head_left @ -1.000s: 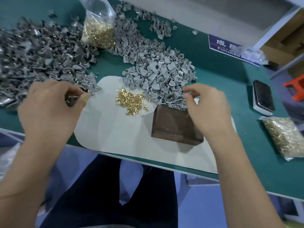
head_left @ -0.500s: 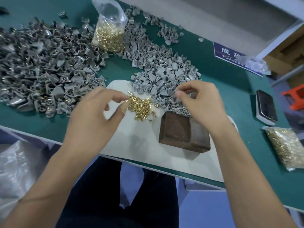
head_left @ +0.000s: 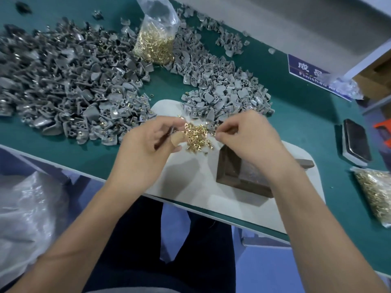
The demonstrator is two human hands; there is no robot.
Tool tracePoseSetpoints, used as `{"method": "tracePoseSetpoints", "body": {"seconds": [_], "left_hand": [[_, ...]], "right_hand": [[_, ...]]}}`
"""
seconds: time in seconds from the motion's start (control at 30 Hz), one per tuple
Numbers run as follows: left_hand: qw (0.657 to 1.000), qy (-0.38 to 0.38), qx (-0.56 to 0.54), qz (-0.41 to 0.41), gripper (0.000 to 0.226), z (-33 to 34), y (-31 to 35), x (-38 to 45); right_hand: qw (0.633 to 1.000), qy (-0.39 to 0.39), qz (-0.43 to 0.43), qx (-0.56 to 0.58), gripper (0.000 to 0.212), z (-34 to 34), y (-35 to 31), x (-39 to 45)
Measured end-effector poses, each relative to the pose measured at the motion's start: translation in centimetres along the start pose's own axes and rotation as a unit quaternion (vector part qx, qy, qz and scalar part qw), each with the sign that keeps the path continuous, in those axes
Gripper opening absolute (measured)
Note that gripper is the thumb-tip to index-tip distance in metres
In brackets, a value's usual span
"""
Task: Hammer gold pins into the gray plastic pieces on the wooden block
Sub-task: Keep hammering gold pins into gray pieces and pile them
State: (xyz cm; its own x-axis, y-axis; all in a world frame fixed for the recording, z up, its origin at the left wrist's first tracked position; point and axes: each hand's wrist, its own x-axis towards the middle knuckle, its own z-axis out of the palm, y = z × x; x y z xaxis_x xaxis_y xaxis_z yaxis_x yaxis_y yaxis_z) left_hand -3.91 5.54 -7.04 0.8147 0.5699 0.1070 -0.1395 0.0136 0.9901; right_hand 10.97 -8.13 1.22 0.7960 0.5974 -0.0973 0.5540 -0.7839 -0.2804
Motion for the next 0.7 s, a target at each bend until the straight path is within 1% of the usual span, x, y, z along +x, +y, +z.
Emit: {"method": "tracePoseSetpoints", "body": {"seconds": [0.07,0.1,0.17,0.23,0.3,0.4,0.47,0.53,0.57,0.63,0.7], "left_hand": [[0.997,-0.002,-0.074,-0.025,0.010,-0.2,0.4,0.0],[0.995,-0.003,-0.096,-0.033,0.011,-0.2,0.6,0.0],[0.991,-0.005,-0.122,-0.047,0.019,-0.1,1.0,0.0],[0.991,-0.008,-0.126,-0.050,0.022,-0.1,1.2,-0.1],[0.992,-0.013,-0.122,-0.042,0.018,0.0,1.3,-0.2],[0.996,-0.014,-0.091,-0.002,0.020,-0.1,1.2,-0.4],[0.998,-0.023,-0.048,0.023,0.022,0.0,1.1,-0.4],[0.999,-0.042,-0.006,0.032,0.023,0.2,1.1,-0.4],[0.998,-0.060,0.011,0.032,0.023,0.5,1.2,-0.2],[0.992,-0.112,0.043,0.027,0.023,1.7,1.7,0.3],[0.979,-0.176,0.097,0.032,0.024,3.6,2.8,1.1]], "right_hand": [[0.997,-0.030,0.008,-0.073,0.007,0.9,-0.7,0.4],[0.994,-0.037,0.011,-0.104,0.011,1.5,-1.0,0.5],[0.988,-0.039,0.025,-0.150,0.016,2.2,-1.6,0.9],[0.982,-0.023,0.030,-0.186,0.007,2.5,-1.9,1.2],[0.978,-0.010,0.015,-0.206,0.011,2.6,-2.0,1.3],[0.980,-0.020,-0.011,-0.197,0.010,2.7,-1.8,1.2],[0.992,-0.005,-0.012,-0.128,0.009,2.4,-1.0,0.9],[0.999,0.051,-0.014,0.015,0.007,1.7,0.2,0.1],[0.992,0.081,-0.013,0.093,0.008,1.2,0.8,-0.4],[0.966,0.121,-0.005,0.230,0.012,0.3,2.2,-1.7],[0.934,0.151,0.007,0.323,0.016,-0.4,3.8,-3.2]]}}
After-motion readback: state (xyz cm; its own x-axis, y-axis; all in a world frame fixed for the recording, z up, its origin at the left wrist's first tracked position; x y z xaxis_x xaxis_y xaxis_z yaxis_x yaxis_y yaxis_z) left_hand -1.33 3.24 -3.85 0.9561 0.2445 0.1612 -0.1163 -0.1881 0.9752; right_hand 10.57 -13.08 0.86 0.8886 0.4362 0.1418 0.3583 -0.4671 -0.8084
